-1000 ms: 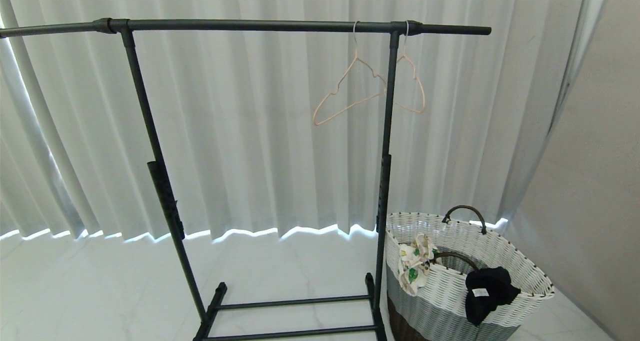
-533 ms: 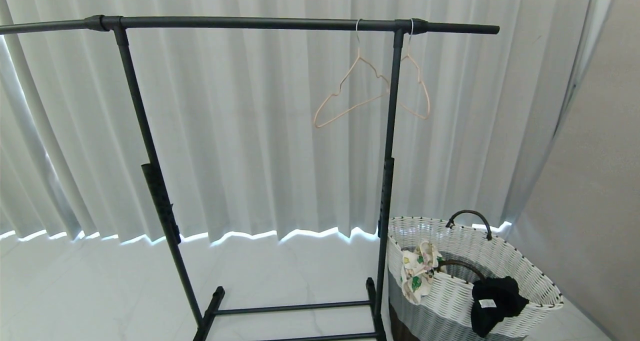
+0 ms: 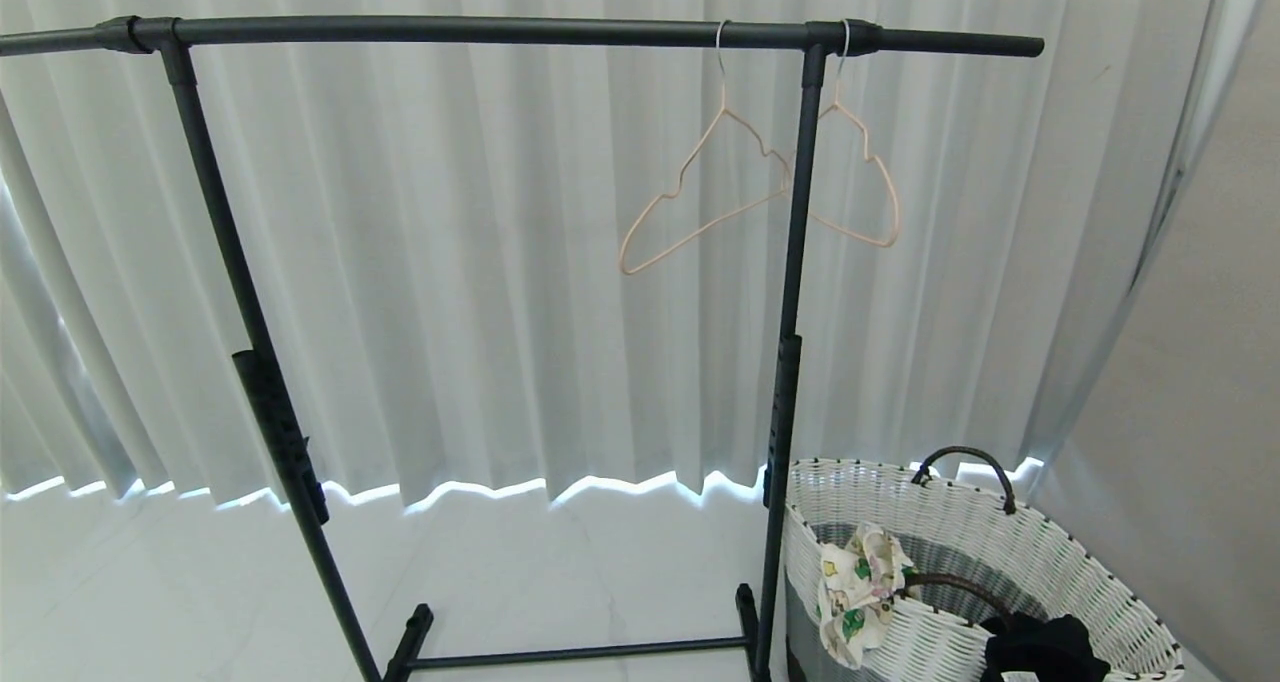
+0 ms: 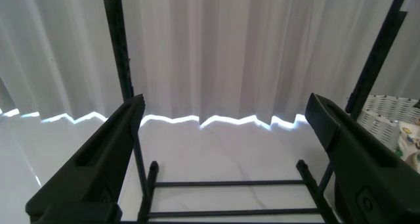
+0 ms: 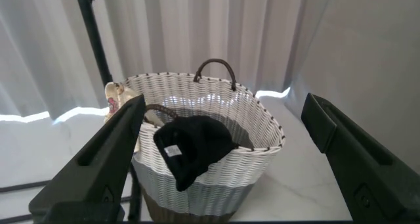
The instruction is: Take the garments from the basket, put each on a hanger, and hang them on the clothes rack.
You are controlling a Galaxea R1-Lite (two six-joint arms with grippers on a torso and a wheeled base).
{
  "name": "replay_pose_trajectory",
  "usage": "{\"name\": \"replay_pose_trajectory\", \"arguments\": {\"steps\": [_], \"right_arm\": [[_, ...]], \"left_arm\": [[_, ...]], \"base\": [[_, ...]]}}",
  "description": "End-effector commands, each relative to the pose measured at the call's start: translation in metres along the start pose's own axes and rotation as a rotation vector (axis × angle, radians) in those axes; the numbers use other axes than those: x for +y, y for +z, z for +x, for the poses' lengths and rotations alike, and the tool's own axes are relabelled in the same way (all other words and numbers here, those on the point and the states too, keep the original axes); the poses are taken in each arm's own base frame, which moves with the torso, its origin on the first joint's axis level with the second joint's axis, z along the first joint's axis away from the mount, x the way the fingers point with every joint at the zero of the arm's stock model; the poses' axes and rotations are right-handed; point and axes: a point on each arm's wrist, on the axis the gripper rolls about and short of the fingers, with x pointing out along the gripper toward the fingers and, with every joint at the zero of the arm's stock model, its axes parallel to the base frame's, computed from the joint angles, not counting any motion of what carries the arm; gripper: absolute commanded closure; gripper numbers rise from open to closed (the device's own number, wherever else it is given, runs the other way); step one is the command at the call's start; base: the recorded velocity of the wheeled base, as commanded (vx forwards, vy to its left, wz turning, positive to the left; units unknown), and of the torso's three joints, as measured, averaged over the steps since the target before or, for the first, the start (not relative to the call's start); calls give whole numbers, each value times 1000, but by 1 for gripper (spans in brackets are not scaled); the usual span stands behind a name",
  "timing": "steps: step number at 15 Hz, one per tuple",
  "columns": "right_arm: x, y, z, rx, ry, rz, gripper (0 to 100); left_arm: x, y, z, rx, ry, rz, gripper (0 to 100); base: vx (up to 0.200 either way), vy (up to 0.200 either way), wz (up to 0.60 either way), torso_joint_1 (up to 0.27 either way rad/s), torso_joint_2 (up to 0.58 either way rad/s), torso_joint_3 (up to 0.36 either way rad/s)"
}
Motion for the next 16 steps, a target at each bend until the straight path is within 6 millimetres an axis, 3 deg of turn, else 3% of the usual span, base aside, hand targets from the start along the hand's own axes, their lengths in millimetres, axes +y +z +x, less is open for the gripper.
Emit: {"name": "replay_pose_trajectory", "arguments": {"steps": [1, 12, 13, 14, 15, 16], "right_arm": [[0, 0, 0, 0, 1, -4, 0], [0, 0, 0, -5, 5, -79, 0], [1, 9, -1, -31, 27, -74, 0], [2, 67, 7, -37, 119, 12, 0], [7, 119, 29, -21, 167, 109, 0], [13, 142, 57, 46, 157, 80, 0]], "left_arm": [[0, 0, 0, 1, 1, -2, 0], [0, 0, 0, 1, -5, 24, 0], [0, 0, 0, 1, -5, 18, 0], [0, 0, 0, 1, -3, 10, 0], [0, 0, 0, 1, -2, 6, 0], [0, 0, 0, 1, -2, 9, 0]], "base": [[0, 0, 0, 0, 0, 0], [0, 0, 0, 0, 0, 0], [0, 0, 0, 0, 0, 0], [0, 0, 0, 0, 0, 0], [0, 0, 0, 0, 0, 0], [0, 0, 0, 0, 0, 0]]}}
